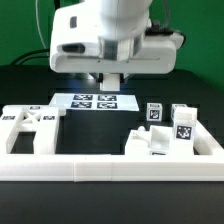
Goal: Assemble chair
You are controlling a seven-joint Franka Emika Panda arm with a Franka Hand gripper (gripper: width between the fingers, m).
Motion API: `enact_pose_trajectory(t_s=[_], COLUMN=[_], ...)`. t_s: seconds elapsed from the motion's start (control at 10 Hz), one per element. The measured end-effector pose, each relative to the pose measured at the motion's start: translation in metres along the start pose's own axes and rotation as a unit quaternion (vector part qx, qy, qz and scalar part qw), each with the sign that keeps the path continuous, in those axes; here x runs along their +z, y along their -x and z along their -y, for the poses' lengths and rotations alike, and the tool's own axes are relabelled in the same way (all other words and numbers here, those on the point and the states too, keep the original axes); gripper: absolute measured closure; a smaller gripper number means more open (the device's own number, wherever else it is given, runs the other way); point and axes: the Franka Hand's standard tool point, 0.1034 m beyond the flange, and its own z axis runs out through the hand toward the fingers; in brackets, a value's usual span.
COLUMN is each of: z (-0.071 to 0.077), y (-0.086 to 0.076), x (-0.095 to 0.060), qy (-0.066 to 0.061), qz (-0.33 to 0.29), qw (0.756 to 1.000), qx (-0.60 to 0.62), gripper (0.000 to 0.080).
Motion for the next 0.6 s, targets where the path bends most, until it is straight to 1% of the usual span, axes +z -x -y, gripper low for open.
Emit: enact_pose_trajectory(t_s=[0.1, 0.2, 0.3, 0.5, 0.6], z=[0.004, 0.003, 0.002, 0.004, 0.005], y=[0.0, -0.001, -0.007, -0.016, -0.02], x=[-0.015, -0.01, -0.01, -0.018, -0.025], qy=[0.002, 0.001, 0.002, 0.003, 0.004], qz=[-0.037, -0.065, -0.102, -0.184, -0.201], qw=[0.999, 0.998, 0.995, 0.983, 0.98], qx=[-0.008, -0.007, -0.006, -0.008, -0.01], gripper=[0.0512, 0.0512, 0.0512, 0.0512, 0.0512])
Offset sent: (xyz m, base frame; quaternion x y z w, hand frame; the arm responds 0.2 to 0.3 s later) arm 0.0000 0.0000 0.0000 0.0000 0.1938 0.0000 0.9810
